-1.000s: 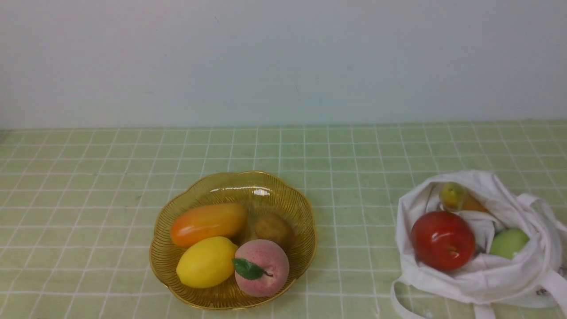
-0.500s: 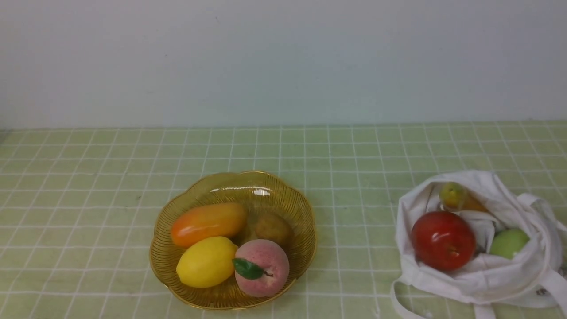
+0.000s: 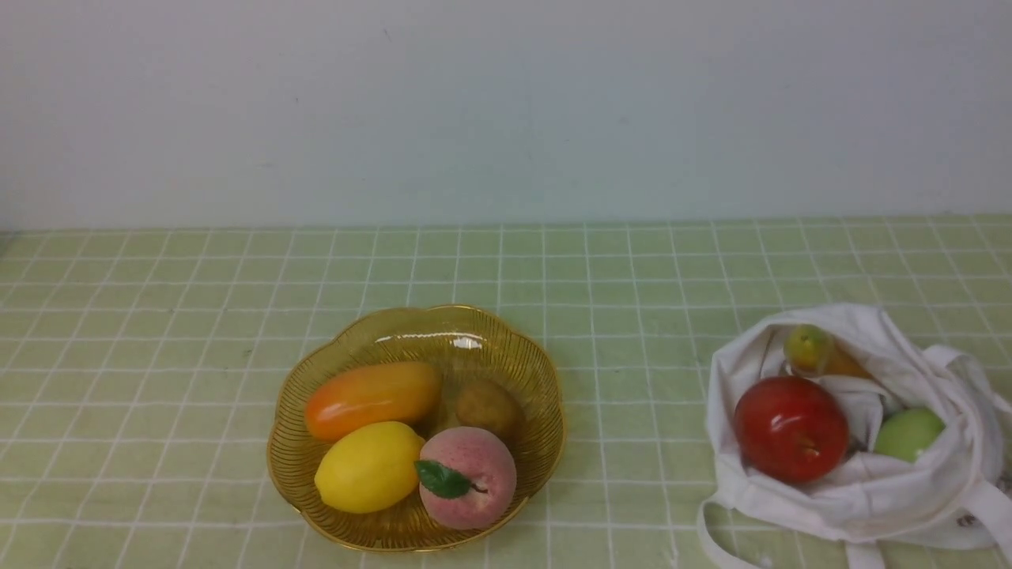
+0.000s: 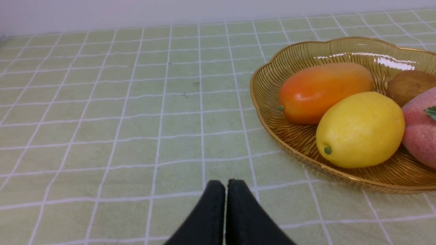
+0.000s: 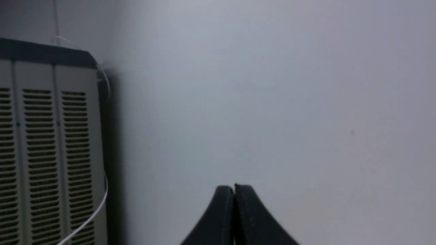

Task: Take the fruit out of the bag on the green coffee tablecloth and place them on the plate.

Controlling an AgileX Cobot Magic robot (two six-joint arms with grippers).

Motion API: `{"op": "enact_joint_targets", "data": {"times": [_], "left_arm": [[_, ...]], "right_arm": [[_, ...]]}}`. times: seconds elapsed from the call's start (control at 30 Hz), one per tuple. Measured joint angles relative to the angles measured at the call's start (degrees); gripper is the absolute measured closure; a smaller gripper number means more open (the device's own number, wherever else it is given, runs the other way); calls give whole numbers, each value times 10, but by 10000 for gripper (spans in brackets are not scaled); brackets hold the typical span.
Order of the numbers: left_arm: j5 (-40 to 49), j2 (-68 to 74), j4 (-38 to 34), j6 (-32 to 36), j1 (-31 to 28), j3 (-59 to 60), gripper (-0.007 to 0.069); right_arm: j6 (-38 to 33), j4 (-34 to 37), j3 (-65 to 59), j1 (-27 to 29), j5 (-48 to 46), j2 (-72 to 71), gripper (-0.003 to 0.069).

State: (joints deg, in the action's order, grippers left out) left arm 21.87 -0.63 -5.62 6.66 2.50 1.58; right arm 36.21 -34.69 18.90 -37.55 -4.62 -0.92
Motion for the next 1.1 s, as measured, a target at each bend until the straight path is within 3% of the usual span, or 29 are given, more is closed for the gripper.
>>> {"op": "enact_joint_targets", "data": {"times": [0.1, 0.33, 0.43, 0.6, 0.77, 0.97, 1.1], "left_arm": [[0, 0, 0, 0, 0, 0, 632], [0, 0, 0, 0, 0, 0, 632], [0, 0, 0, 0, 0, 0, 632], [0, 0, 0, 0, 0, 0, 632], [0, 0, 0, 0, 0, 0, 632], [0, 0, 0, 0, 0, 0, 632], [0, 0, 0, 0, 0, 0, 632]], "right_arm": [[-76, 65, 0, 0, 20, 0, 673], [-321, 296, 0, 0, -2, 0, 673], [-378, 350, 0, 0, -24, 0, 673], [-398, 369, -5, 4, -63, 0, 673], [-399, 374, -52, 107, -81, 0, 673], [-398, 376, -179, 294, -89, 0, 673], [-393, 382, -203, 346, -131, 0, 673]]}}
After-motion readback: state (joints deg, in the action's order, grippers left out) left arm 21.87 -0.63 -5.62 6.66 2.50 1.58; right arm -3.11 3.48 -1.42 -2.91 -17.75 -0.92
